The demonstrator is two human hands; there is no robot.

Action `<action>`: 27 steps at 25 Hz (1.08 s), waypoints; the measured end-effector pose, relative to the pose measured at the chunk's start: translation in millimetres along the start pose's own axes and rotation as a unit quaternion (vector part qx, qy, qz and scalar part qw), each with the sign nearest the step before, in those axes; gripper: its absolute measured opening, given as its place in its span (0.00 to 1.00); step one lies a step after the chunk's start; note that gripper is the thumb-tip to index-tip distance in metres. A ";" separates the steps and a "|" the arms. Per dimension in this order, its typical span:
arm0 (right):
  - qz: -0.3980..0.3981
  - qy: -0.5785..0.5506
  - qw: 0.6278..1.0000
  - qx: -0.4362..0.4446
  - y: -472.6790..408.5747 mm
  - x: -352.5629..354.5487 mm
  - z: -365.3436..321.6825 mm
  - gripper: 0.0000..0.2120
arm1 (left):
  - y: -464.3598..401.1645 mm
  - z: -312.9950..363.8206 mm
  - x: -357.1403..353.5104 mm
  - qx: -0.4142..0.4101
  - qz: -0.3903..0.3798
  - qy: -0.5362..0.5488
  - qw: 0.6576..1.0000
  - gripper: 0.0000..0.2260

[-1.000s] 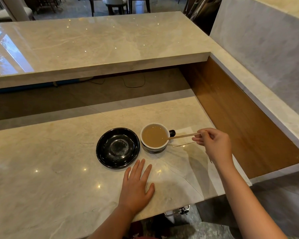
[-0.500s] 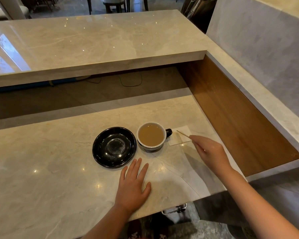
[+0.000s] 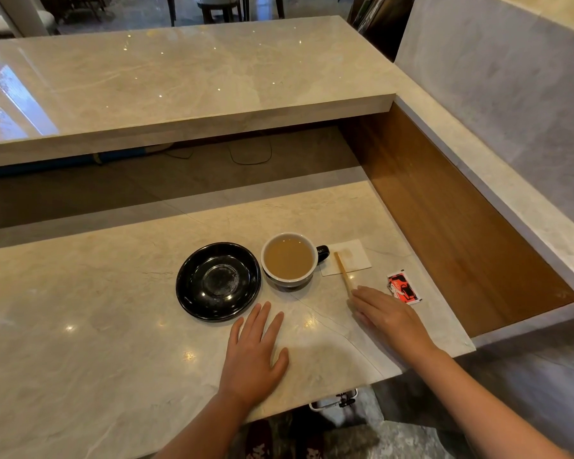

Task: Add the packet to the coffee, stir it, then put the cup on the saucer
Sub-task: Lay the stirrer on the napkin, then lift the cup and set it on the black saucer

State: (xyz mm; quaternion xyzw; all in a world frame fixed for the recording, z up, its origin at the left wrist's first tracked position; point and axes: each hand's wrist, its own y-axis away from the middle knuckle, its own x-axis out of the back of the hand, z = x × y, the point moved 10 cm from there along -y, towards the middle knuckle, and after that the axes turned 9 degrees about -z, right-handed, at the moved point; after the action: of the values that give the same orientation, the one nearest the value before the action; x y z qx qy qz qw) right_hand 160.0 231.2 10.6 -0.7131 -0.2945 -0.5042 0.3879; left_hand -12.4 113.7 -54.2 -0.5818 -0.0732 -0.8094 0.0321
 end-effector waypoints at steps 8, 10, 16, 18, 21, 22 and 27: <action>-0.097 -0.020 0.994 -0.036 9.2 -21.7 -0.5 0.25 | 0.4 -1.0 -0.8 0.001 -0.002 0.002 1.000 0.27; -0.102 -0.034 0.993 -0.040 8.2 -19.4 -1.2 0.24 | 0.4 -0.6 -0.9 0.001 -0.004 0.003 1.000 0.27; -0.001 -0.059 0.998 -0.017 -26.2 23.3 -38.3 0.18 | 1.0 0.4 1.0 -0.003 0.001 0.008 1.000 0.27; 0.020 -0.049 0.999 0.005 -47.1 37.3 -61.0 0.16 | 0.5 0.9 1.6 -0.005 0.003 0.010 1.000 0.27; 0.009 -0.044 0.999 0.000 -80.8 50.2 -75.3 0.16 | 0.2 0.5 2.2 -0.005 0.003 0.015 1.000 0.27; -0.005 -0.043 0.999 -0.007 -92.1 51.8 -76.2 0.18 | 0.3 0.6 2.3 -0.005 0.003 0.016 1.000 0.27; -0.225 -0.019 0.971 -0.081 -135.7 10.5 -66.6 0.38 | 0.4 0.0 1.4 -0.006 -0.002 0.015 1.000 0.26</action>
State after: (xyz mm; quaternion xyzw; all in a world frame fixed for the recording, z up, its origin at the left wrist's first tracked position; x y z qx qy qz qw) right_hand 20.6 246.2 68.0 -0.6675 -0.4124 -0.5870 0.1996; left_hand -12.8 113.3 -52.8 -0.5698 -0.0692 -0.8184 0.0283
